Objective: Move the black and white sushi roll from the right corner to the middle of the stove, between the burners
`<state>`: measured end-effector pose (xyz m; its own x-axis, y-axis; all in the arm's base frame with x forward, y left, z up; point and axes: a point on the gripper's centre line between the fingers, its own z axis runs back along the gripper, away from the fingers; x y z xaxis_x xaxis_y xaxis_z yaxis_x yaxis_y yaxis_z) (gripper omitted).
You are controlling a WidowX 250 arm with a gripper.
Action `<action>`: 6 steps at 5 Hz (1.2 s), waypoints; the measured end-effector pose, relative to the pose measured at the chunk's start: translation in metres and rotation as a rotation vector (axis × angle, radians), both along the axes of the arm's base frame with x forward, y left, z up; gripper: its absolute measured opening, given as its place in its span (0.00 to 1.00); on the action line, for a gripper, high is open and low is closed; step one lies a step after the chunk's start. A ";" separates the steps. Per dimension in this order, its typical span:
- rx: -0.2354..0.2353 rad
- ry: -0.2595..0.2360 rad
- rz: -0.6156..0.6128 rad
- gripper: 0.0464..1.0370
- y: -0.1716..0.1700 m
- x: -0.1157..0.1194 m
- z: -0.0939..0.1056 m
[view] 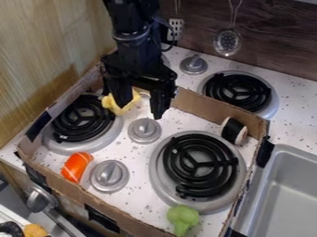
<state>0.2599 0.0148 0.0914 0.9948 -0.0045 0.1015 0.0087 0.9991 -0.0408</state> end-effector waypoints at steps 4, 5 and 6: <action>-0.021 0.004 -0.052 0.96 -0.013 0.010 -0.021; -0.052 -0.017 -0.104 0.96 -0.024 0.023 -0.039; -0.081 -0.091 -0.172 0.96 -0.036 0.044 -0.056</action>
